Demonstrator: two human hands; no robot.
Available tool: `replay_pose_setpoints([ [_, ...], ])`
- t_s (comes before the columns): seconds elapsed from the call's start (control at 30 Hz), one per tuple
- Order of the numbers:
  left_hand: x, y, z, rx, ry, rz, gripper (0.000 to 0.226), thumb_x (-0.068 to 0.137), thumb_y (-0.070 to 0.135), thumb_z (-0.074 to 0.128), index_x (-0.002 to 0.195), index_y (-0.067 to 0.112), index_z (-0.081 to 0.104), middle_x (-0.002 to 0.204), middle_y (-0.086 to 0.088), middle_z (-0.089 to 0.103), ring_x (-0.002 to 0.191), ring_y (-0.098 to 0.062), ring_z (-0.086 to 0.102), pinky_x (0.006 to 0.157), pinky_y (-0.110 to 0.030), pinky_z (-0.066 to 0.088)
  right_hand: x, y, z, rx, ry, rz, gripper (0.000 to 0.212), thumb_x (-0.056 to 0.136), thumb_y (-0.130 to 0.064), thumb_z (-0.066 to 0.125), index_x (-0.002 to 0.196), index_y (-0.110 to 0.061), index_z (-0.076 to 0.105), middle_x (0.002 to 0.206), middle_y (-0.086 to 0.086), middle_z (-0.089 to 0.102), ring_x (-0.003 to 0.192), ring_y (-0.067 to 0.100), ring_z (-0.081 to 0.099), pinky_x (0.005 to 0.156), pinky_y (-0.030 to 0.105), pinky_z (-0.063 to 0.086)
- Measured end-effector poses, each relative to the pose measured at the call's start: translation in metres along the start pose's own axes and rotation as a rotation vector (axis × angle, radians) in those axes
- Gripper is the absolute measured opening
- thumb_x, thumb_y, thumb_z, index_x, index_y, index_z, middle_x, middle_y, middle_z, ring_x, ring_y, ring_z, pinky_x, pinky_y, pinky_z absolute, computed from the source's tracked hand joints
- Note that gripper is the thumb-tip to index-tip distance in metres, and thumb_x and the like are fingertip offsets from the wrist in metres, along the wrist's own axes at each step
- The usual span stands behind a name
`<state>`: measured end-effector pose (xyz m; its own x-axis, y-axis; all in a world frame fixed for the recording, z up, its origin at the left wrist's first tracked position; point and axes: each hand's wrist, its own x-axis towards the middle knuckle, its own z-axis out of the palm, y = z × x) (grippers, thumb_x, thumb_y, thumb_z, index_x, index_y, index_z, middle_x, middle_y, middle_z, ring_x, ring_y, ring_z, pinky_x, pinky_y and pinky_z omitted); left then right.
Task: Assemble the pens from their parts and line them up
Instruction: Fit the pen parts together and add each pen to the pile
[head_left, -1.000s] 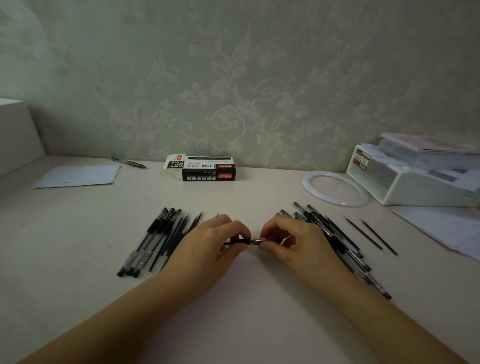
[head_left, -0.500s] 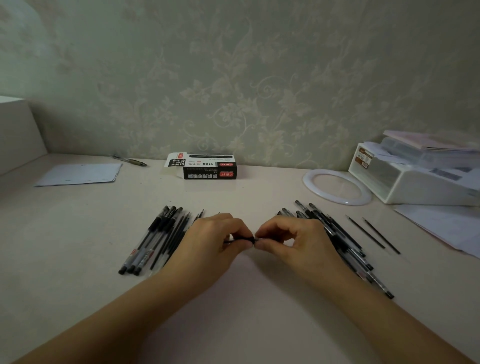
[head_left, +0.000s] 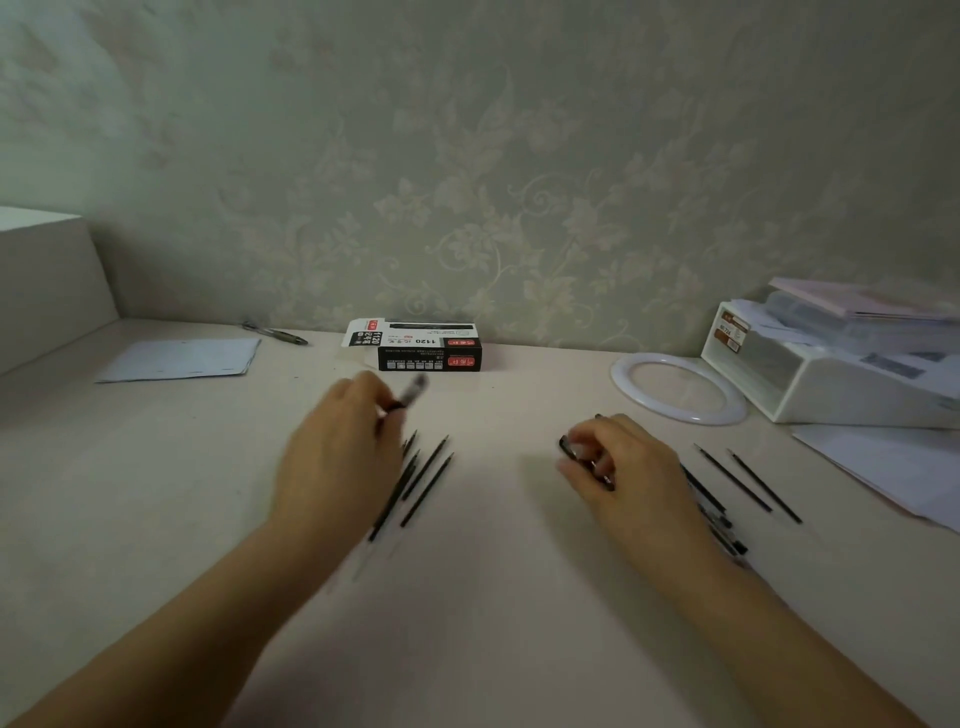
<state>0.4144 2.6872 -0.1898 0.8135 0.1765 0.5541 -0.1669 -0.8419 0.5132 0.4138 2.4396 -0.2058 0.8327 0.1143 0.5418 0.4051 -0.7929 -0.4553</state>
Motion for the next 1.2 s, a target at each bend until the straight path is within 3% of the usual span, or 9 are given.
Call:
replay_pose_setpoints([
  [0.1,0.017,-0.037,-0.012,0.224,-0.048,-0.202,0.013,0.096,0.023,0.047,0.101,0.011,0.051,0.094,-0.009,0.059,0.081,-0.031,0.055,0.067,-0.039,0.046,0.001,0.009,-0.008,-0.143,0.036,0.103,0.011,0.087,-0.023,0.071,0.084,-0.018,0.061,0.080,-0.009,0.052,0.073,0.013,0.051,0.067,0.032,0.047],
  [0.23,0.021,-0.067,-0.011,0.275,-0.168,-0.320,0.017,0.096,0.018,0.045,0.103,0.004,0.053,0.094,-0.014,0.057,0.078,-0.028,0.048,0.066,-0.037,0.040,-0.001,0.011,-0.009,-0.280,-0.038,0.188,0.017,0.087,-0.032,0.069,0.082,-0.019,0.060,0.080,-0.007,0.050,0.078,0.017,0.051,0.067,0.031,0.042],
  [0.6,0.018,-0.064,-0.005,0.309,-0.262,-0.277,0.023,0.098,0.029,0.045,0.099,0.009,0.057,0.095,-0.010,0.053,0.079,-0.027,0.054,0.070,-0.036,0.046,0.000,0.003,-0.004,-0.433,-0.151,0.183,0.023,0.093,-0.042,0.059,0.096,-0.019,0.062,0.100,-0.002,0.059,0.092,0.019,0.057,0.077,0.033,0.048],
  [0.77,0.015,-0.048,-0.011,0.364,-0.197,-0.262,0.029,0.098,0.034,0.044,0.112,0.010,0.054,0.106,-0.013,0.050,0.095,-0.033,0.053,0.078,-0.042,0.048,0.003,-0.003,-0.008,-0.550,-0.179,0.097,0.017,0.098,-0.035,0.050,0.094,-0.019,0.057,0.102,-0.003,0.063,0.091,0.017,0.058,0.068,0.027,0.034],
  [0.83,0.013,-0.033,-0.012,0.317,-0.123,-0.186,0.029,0.097,0.033,0.047,0.117,0.014,0.053,0.109,-0.011,0.052,0.097,-0.030,0.054,0.079,-0.043,0.049,0.003,-0.004,-0.008,-0.571,-0.187,0.076,0.015,0.098,-0.033,0.049,0.098,-0.019,0.056,0.108,-0.001,0.061,0.094,0.019,0.058,0.068,0.027,0.031],
  [0.97,-0.003,0.003,-0.005,0.105,-0.069,0.022,0.020,0.094,0.034,0.053,0.109,0.021,0.057,0.099,0.001,0.055,0.082,-0.018,0.056,0.073,-0.035,0.049,0.002,-0.004,-0.002,-0.532,-0.186,0.076,0.027,0.095,-0.040,0.055,0.113,-0.020,0.059,0.122,0.002,0.053,0.105,0.022,0.055,0.081,0.031,0.041],
  [1.1,-0.025,0.023,0.011,-0.018,-0.154,0.176,0.007,0.092,0.033,0.056,0.093,0.027,0.059,0.082,0.013,0.051,0.070,-0.004,0.049,0.061,-0.016,0.037,0.003,-0.004,0.003,-0.526,-0.204,0.118,0.029,0.096,-0.043,0.051,0.105,-0.018,0.063,0.112,0.000,0.055,0.100,0.020,0.057,0.081,0.031,0.044],
  [1.2,-0.035,0.029,0.024,-0.245,-0.260,0.107,0.006,0.089,0.034,0.061,0.085,0.030,0.061,0.075,0.014,0.057,0.067,-0.002,0.053,0.058,-0.010,0.039,0.004,-0.007,0.004,-0.530,-0.207,0.095,0.026,0.098,-0.040,0.049,0.100,-0.018,0.062,0.107,-0.002,0.056,0.097,0.018,0.058,0.079,0.031,0.044],
])
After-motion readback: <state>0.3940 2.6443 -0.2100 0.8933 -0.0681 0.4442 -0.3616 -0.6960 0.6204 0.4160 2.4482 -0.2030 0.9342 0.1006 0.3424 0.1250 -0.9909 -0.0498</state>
